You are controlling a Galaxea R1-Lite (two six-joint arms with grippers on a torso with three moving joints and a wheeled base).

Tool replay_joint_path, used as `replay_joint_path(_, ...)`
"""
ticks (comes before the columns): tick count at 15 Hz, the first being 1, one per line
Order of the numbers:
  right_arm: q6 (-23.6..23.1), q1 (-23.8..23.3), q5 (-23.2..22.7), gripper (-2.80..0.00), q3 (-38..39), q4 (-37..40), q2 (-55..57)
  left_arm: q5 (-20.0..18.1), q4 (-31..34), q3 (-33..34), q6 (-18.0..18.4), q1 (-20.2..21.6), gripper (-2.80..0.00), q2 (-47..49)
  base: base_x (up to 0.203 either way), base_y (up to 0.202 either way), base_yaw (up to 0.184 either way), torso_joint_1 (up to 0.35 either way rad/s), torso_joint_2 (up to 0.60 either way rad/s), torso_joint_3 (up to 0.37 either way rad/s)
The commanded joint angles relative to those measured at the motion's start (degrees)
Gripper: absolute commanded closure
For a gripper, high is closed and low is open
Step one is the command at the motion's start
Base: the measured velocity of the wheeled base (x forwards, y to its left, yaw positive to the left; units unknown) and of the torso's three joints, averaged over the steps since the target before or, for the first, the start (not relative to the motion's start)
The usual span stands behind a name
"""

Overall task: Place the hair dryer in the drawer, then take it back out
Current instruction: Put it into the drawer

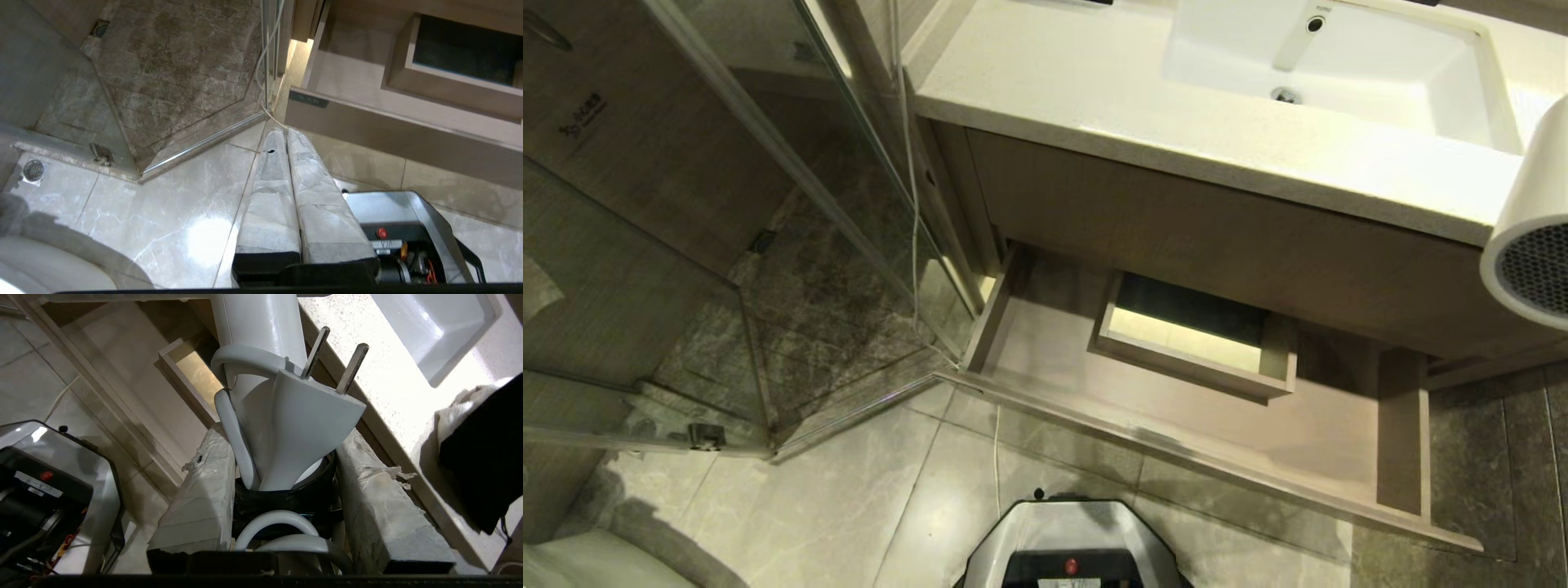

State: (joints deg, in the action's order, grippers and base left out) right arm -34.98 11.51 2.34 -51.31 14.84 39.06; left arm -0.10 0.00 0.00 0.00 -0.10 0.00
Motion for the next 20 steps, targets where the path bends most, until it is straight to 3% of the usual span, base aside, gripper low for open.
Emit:
replay_joint_path(1,0.88,0.00,0.03,0.00,1.13,-0.60,-2.85,0.01,0.00,0.09,0.00,0.01,0.00,0.00,0.000,0.000,0.000,-0.178,-0.12,-0.304)
replay_joint_path(9,2.92,0.05,2.69,0.00,3.02,-0.62,-4.39,0.01,0.00,0.09,0.00,0.01,0.00,0.00,0.000,0.000,0.000,-0.143,-0.18,-0.327)
replay_joint_path(11,3.69,0.09,5.74,0.00,4.02,-0.44,-5.39,0.01,0.00,0.09,0.00,0.01,0.00,0.00,0.000,0.000,0.000,-0.225,0.17,-0.008)
replay_joint_path(20,3.78,0.09,5.92,0.00,6.05,-0.43,-6.89,0.01,0.00,0.09,0.00,0.01,0.00,0.00,0.000,0.000,0.000,-0.189,0.32,0.117)
